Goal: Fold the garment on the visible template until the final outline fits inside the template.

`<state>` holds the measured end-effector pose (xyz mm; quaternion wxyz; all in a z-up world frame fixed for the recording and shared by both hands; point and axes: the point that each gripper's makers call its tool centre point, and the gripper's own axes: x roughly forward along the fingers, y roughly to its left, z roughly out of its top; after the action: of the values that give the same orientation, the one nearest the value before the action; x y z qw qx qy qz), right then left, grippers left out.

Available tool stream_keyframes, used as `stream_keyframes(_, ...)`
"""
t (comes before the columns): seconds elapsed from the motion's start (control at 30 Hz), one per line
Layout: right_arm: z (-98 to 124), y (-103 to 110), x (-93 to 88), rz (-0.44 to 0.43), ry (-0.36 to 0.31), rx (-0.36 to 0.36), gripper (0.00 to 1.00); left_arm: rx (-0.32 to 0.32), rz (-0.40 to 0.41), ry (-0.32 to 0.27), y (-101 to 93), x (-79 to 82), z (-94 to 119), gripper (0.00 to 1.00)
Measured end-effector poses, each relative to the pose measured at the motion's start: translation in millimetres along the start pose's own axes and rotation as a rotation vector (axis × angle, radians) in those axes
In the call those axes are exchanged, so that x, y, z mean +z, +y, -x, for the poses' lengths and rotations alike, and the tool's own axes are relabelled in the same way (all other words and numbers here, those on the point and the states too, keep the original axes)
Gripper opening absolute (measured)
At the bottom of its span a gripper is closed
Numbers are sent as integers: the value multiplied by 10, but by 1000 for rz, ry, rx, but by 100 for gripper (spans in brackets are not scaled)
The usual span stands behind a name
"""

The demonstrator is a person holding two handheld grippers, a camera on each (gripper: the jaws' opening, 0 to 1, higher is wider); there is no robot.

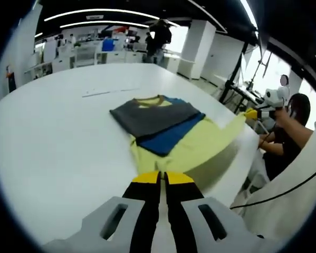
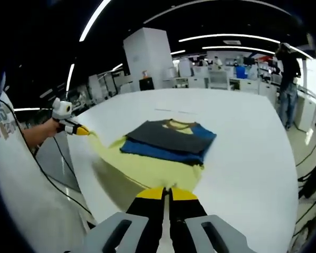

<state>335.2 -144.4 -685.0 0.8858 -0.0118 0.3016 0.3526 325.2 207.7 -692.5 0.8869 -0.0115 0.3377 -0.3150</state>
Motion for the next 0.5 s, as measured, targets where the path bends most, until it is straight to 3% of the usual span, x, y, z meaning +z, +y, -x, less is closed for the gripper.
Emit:
stream_keyframes(0.27,-91,-108,249,17,-15,-4,0,15,-18,-1,169,181,-93,0)
stream_keyframes(0.5,-170,-229,357,-15,13,-8,0,2,-5,-2,234,321,-157,0)
